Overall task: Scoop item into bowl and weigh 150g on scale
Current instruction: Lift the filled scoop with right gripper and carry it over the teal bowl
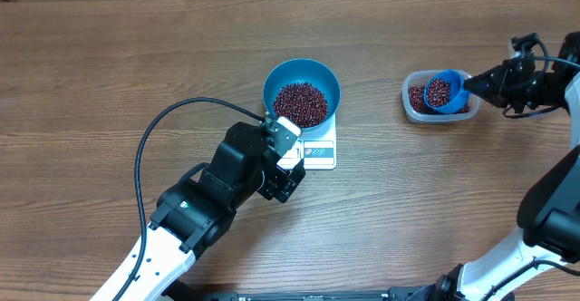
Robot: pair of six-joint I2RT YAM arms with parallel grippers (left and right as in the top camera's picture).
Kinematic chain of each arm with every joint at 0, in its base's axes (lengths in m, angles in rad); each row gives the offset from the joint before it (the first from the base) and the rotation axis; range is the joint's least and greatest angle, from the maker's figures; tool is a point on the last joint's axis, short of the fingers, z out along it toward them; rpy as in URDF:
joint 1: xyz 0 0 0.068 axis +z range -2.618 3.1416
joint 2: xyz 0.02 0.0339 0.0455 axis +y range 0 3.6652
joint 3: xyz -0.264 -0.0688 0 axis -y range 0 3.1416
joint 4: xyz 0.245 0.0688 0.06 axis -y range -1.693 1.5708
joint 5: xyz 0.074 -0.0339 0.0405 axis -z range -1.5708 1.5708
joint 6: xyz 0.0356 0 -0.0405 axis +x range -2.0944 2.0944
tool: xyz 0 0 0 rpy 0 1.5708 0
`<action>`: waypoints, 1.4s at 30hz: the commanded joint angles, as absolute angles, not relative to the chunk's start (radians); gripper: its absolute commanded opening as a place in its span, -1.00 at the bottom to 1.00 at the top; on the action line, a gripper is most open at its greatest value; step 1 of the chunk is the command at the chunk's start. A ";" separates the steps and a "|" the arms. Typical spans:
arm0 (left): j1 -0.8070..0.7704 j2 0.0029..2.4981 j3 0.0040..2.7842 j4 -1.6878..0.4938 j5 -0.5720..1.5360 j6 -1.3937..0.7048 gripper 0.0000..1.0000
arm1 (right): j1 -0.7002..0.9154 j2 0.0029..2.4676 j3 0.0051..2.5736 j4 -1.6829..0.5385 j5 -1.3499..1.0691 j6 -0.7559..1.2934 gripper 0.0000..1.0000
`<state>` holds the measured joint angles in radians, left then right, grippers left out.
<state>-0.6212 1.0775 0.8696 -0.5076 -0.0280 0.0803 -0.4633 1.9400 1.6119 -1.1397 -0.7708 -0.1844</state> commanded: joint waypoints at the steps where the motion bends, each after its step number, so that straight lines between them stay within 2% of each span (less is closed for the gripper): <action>1: -0.621 1.080 0.865 -0.505 -0.033 0.074 0.99 | -0.467 1.864 1.662 -1.153 -0.816 -0.192 -0.93; 16: -0.621 1.080 0.865 -0.505 -0.033 0.074 0.99 | -0.418 1.790 1.685 -1.188 -0.885 -0.192 -0.93; 29: -0.621 1.080 0.865 -0.505 -0.033 0.074 0.99 | -0.242 1.749 1.741 -1.150 -0.889 -0.138 -0.93; 42: -0.621 1.080 0.865 -0.505 -0.033 0.074 0.99 | 0.031 1.749 1.791 -1.091 -0.875 -0.127 -0.93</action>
<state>-0.6212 1.0775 0.8696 -0.5076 -0.0280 0.0803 -0.0139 1.7870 1.7538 -1.1080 -0.8604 -0.1303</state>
